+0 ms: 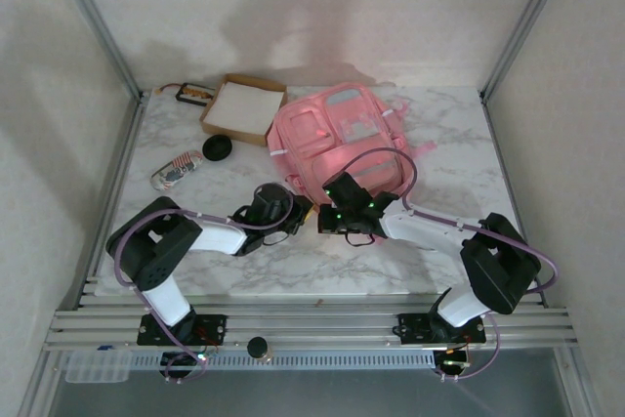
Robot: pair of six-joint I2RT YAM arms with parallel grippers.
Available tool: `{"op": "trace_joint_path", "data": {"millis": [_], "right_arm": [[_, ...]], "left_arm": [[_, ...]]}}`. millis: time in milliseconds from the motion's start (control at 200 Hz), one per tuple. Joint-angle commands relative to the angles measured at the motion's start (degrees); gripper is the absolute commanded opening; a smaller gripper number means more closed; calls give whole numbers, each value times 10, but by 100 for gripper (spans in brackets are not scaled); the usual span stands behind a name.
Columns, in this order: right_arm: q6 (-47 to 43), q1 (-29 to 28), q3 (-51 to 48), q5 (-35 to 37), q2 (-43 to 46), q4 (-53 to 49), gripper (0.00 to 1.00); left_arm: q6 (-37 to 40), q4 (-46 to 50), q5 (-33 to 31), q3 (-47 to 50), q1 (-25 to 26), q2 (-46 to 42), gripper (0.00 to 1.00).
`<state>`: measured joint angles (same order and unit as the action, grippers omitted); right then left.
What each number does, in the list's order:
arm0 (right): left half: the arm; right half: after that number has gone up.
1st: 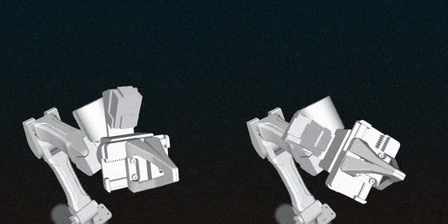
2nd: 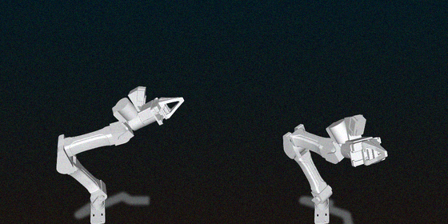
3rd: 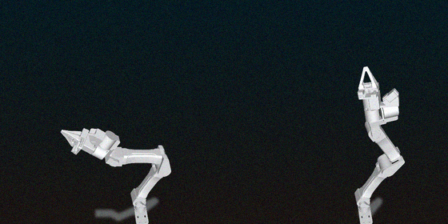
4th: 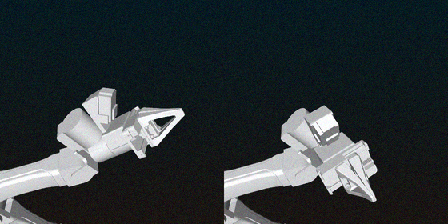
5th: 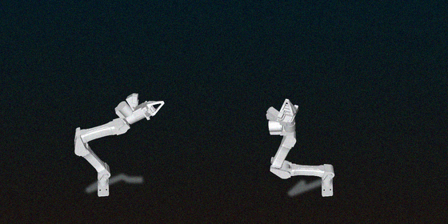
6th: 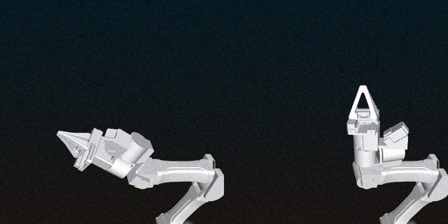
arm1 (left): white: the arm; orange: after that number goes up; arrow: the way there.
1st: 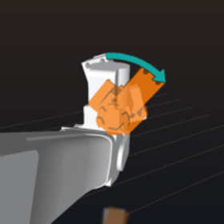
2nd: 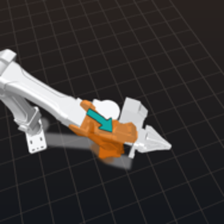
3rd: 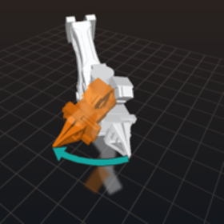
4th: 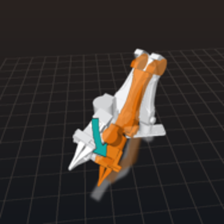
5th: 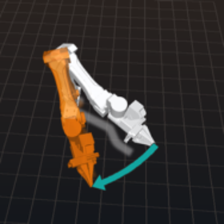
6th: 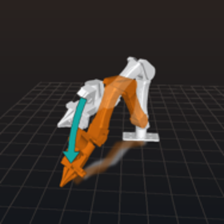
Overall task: Pack the student bag
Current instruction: Zip the student bag at the center of the table.
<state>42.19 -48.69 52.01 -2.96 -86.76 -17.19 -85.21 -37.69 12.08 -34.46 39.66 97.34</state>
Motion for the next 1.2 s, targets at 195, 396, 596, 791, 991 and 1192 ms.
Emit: {"op": "trace_joint_path", "data": {"millis": [195, 396, 596, 791, 991, 1192], "right_arm": [[30, -3, -63, 84, 136, -149, 0], [-1, 102, -115, 68, 235, -164, 0], [-36, 57, -69, 12, 186, -94, 0], [-33, 9, -49, -35, 134, -8, 0], [-48, 8, -50, -24, 118, -3, 0], [-55, 8, -56, -23, 112, 12, 0]], "left_arm": [[83, 128, -113, -4, -99, -80, 0], [198, 217, -93, -30, -208, -112, 0], [215, 185, 12, -45, -224, -118, 20], [174, 240, 21, -7, -160, -234, 63], [8, 214, -42, 47, -15, -294, 62], [-84, 206, -76, 38, 66, -259, 55]]}}
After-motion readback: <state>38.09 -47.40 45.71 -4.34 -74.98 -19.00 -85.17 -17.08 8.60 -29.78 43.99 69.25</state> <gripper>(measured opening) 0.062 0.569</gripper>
